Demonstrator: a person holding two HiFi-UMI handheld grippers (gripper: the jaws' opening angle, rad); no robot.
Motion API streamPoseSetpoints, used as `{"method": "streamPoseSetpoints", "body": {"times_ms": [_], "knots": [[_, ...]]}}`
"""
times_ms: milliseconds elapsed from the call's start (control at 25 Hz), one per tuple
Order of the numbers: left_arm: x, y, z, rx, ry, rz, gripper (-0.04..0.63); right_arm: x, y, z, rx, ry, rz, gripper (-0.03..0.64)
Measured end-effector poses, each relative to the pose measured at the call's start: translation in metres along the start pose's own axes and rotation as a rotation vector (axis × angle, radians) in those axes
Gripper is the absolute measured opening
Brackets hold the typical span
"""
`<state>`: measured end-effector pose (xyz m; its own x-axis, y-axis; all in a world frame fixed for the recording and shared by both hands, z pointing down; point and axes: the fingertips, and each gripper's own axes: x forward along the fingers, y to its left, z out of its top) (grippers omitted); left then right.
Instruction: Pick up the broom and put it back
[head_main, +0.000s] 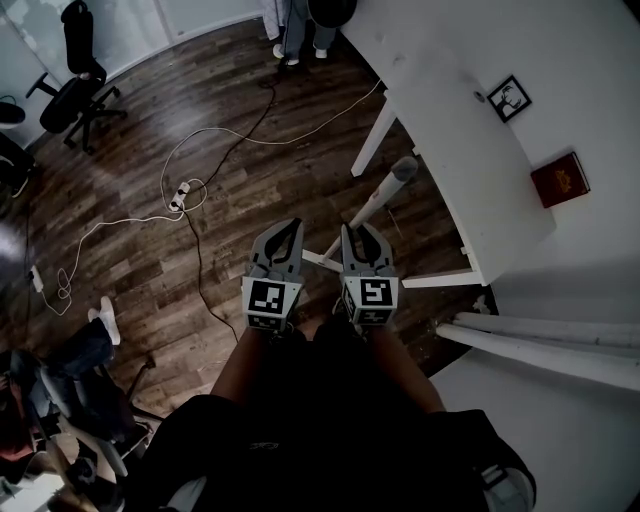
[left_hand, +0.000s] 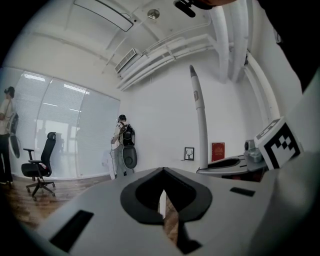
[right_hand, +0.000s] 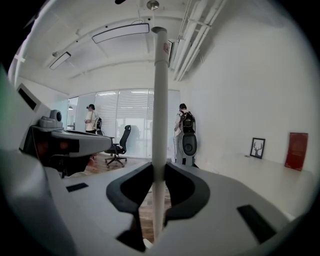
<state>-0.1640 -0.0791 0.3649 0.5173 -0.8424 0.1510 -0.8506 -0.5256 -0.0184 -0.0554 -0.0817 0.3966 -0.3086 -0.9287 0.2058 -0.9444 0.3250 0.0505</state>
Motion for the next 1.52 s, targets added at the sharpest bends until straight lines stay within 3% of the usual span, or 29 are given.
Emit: {"method": "streamPoseSetpoints", "body": {"times_ms": [200,360,640,1080,1520], "knots": [[-0.029,0.013,-0.022,-0.003,0.040,-0.006,0.000,-0.002,0.016,-0.011,0.017,0.020,-0.035,0.095],[-0.044,0.021,-0.040,-0.071,0.040,0.011,0.000,0.000,0.018,-0.021,0.026,0.036,-0.056,0.095],[-0.044,0.034,-0.064,-0.084,0.111,0.040,0.000,0.017,0.006,-0.046,0.087,0.092,-0.070,0.095],[0.023,0.051,-0.090,-0.078,0.208,0.061,0.000,0.076,-0.023,-0.095,0.150,0.166,-0.043,0.095],[0.125,0.029,-0.112,0.014,0.316,-0.027,0.000,0.139,-0.086,-0.140,0.260,0.211,-0.061,0.095]]}}
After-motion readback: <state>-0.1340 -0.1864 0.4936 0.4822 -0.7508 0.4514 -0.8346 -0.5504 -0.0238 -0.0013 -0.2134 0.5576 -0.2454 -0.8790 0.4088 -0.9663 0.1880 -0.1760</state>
